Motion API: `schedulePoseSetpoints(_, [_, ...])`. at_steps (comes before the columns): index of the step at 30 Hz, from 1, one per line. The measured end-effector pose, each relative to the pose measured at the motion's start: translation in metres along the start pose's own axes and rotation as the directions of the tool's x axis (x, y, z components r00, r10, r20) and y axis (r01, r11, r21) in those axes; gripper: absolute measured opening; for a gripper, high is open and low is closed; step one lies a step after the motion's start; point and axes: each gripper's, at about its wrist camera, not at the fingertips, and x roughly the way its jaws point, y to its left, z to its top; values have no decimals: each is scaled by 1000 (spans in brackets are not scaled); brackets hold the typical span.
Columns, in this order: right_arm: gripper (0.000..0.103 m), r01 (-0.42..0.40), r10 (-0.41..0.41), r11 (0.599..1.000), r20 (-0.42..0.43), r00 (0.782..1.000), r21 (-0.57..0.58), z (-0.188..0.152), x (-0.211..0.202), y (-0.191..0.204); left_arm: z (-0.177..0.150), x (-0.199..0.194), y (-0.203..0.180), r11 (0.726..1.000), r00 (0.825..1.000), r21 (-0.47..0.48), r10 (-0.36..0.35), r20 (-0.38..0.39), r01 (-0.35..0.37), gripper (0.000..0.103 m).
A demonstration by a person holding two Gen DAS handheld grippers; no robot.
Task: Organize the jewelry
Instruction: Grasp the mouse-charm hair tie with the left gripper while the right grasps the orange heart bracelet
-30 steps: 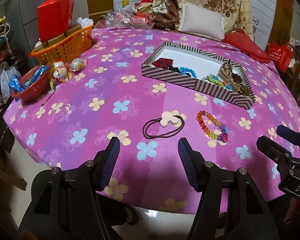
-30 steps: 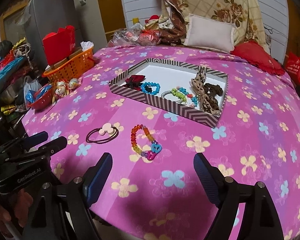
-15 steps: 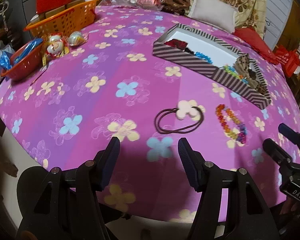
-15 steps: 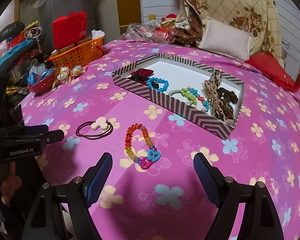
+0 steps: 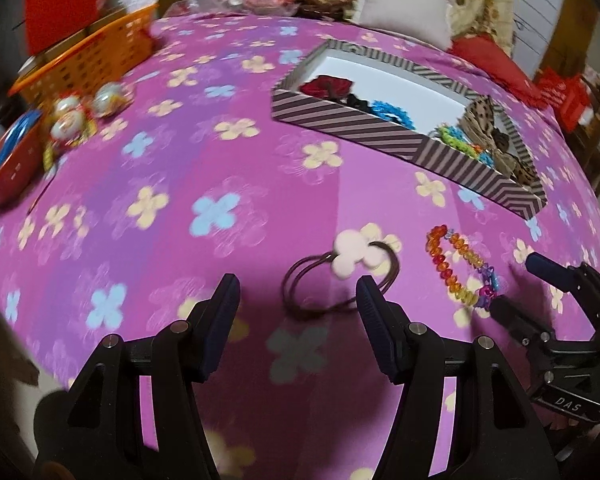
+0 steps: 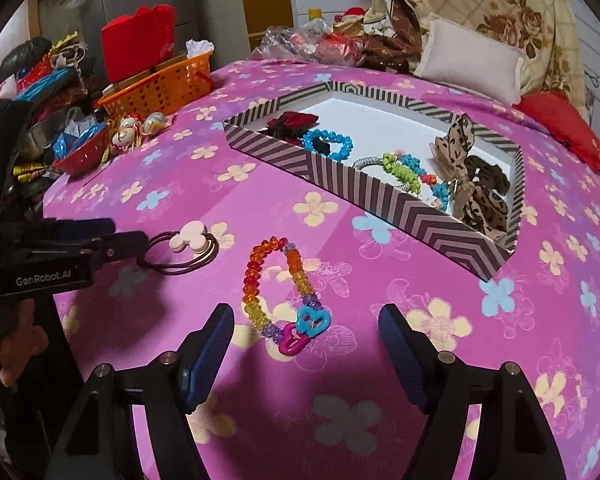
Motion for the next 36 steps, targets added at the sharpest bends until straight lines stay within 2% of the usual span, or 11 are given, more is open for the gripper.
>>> schedulePoseSetpoints(3, [73,5,-5,1000,-4,1000,-11,0,2,0,5,8,-4,999,999,31,-30,-17,31,60])
schedulePoseSetpoints(5, [73,25,-25,1000,-6,1000,-2,-1,2,-2,7,11,-5,999,999,47,-26,-23,27,60])
schedulePoseSetpoints(8, [56,9,-8,999,-23,1000,38,-1,5,-8,9,15,-4,998,1000,61,-13,-26,14,60])
schedulePoseSetpoints(14, [45,8,-7,999,-33,999,33,-4,11,-3,12,23,-7,994,998,98,-33,-53,38,60])
schedulePoseSetpoints(17, [36,55,-55,998,-31,998,-8,-3,10,-1,13,25,-11,992,998,123,-27,-55,34,60])
schedulePoseSetpoints(22, [36,88,-87,996,-42,995,25,-2,9,-17,16,29,-19,984,997,168,-41,-66,51,60])
schedulePoseSetpoints(26, [36,16,-13,997,-33,999,73,-5,5,-21,17,33,-26,974,995,214,-52,-88,70,60])
schedulePoseSetpoints(30, [37,7,-5,998,-36,999,66,-8,7,-17,19,37,-26,969,993,233,-59,-99,81,63])
schedulePoseSetpoints(36, [37,-5,6,995,-16,1000,99,-8,10,-20,22,41,-24,967,992,231,-92,-92,111,62])
